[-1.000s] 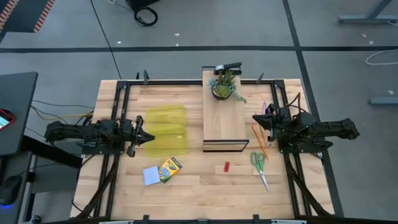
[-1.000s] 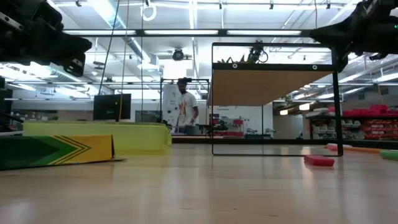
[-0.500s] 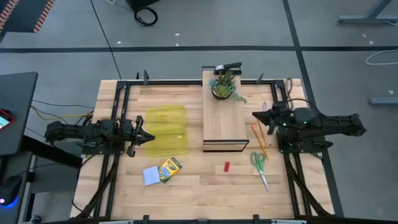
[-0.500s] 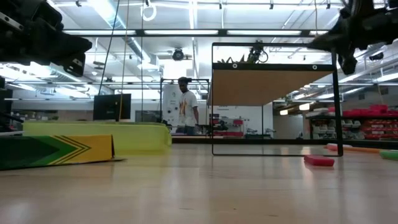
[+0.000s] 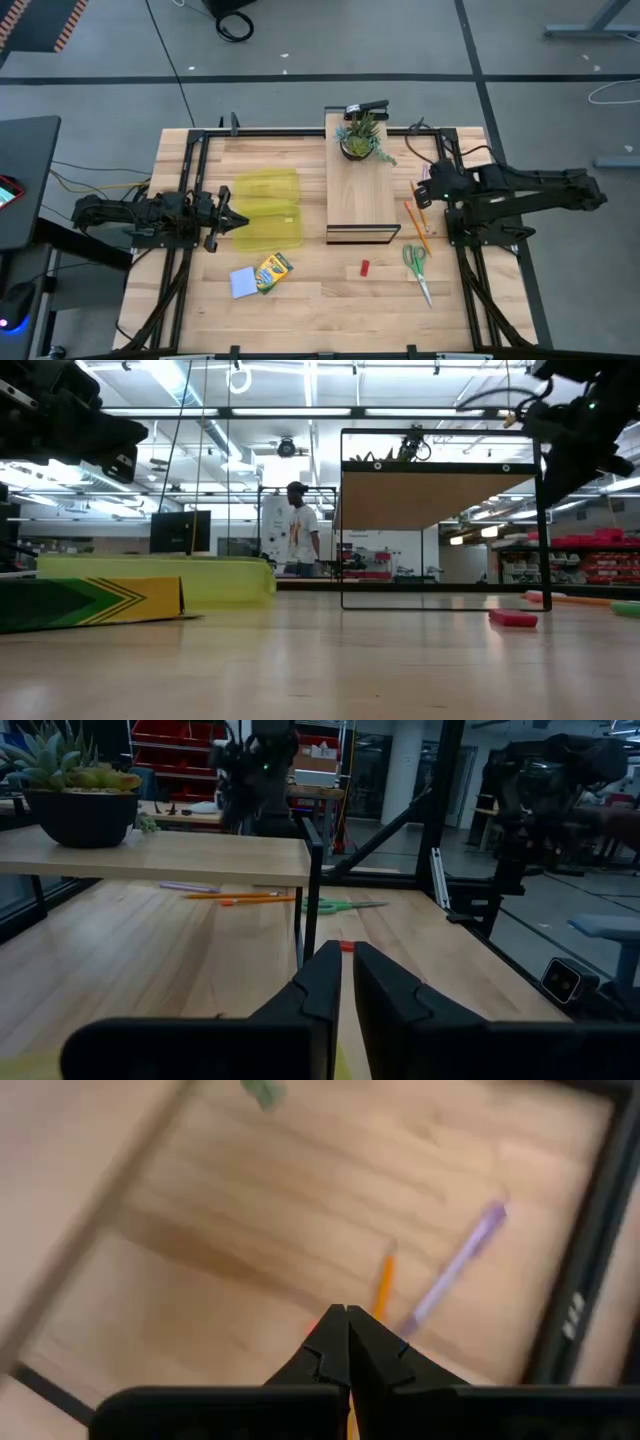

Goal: Pack school essentials
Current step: Put the orange pencil into the yellow supply box

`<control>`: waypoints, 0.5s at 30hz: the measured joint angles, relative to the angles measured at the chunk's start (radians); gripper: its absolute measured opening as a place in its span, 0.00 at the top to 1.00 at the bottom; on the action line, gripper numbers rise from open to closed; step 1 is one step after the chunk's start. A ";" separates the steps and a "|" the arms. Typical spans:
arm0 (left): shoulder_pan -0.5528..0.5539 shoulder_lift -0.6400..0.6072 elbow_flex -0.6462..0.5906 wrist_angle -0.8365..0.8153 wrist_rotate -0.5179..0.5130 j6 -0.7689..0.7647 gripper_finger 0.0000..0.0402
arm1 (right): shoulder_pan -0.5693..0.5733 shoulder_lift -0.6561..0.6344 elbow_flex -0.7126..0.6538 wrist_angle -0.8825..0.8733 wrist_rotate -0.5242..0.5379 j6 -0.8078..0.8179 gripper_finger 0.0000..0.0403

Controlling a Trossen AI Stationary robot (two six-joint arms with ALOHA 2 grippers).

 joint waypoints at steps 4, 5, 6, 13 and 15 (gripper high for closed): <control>0.000 0.000 0.000 0.000 0.000 0.000 0.91 | -0.069 0.059 0.001 -0.004 -0.118 -0.076 0.98; 0.000 0.000 0.000 0.000 0.000 0.000 0.91 | -0.084 0.067 0.001 -0.005 -0.144 -0.099 0.97; 0.000 0.000 0.000 0.000 0.000 0.000 0.91 | -0.099 0.074 0.001 -0.004 -0.170 -0.122 0.96; 0.000 0.000 0.000 0.000 0.000 0.000 0.92 | -0.183 0.121 0.001 0.013 -0.275 -0.214 0.80; 0.000 0.000 0.000 0.000 0.000 0.000 0.92 | -0.202 0.130 0.001 0.016 -0.282 -0.240 0.75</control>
